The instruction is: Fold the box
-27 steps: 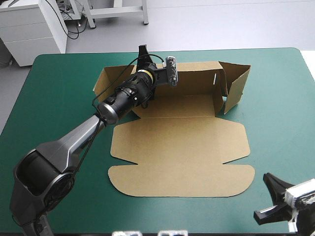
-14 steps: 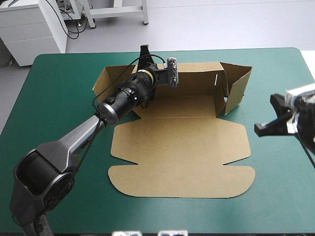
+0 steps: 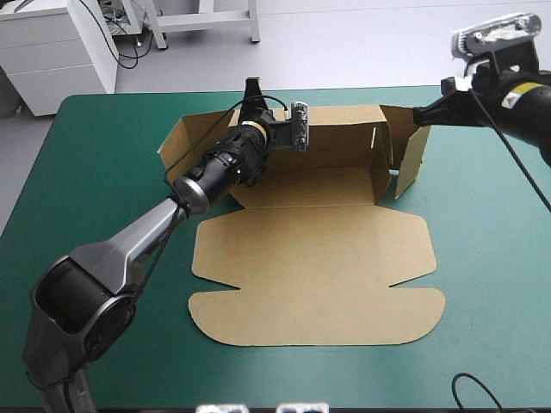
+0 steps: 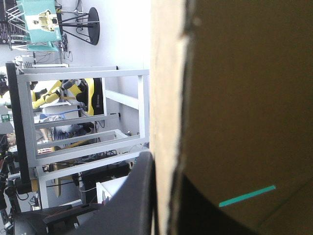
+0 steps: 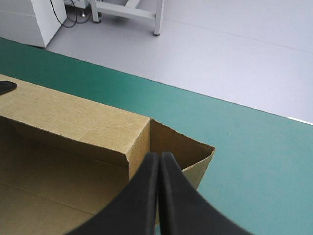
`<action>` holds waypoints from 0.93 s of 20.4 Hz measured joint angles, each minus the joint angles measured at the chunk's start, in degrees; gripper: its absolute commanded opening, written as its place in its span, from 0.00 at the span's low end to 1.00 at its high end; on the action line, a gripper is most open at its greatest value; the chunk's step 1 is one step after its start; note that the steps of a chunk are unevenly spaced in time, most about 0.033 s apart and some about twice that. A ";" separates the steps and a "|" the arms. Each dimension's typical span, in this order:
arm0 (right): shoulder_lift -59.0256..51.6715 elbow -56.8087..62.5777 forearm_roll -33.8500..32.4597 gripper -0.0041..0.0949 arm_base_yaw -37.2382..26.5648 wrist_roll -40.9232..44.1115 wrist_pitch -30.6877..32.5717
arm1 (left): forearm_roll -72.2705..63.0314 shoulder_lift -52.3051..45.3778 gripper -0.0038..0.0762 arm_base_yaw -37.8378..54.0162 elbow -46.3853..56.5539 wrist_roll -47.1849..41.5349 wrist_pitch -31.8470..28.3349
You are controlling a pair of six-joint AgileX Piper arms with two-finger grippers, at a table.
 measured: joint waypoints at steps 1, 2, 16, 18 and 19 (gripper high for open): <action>2.10 -1.47 -0.08 0.03 0.00 0.18 0.98 | -0.36 0.06 0.04 0.29 0.00 0.00 -0.49; 4.12 -3.11 -0.13 0.03 0.00 0.40 1.95 | -0.83 0.11 0.04 0.49 0.00 0.00 -0.93; 33.14 -17.11 -1.22 0.03 0.00 5.03 10.85 | -4.19 0.18 0.04 0.77 -0.35 0.05 -0.92; 33.27 -17.23 -1.22 0.03 0.00 5.17 13.16 | -4.19 0.18 0.04 0.77 -0.35 0.05 -0.92; 33.16 -17.36 -1.22 0.03 0.00 4.97 14.94 | -4.19 0.18 0.04 0.77 -0.35 0.05 -0.86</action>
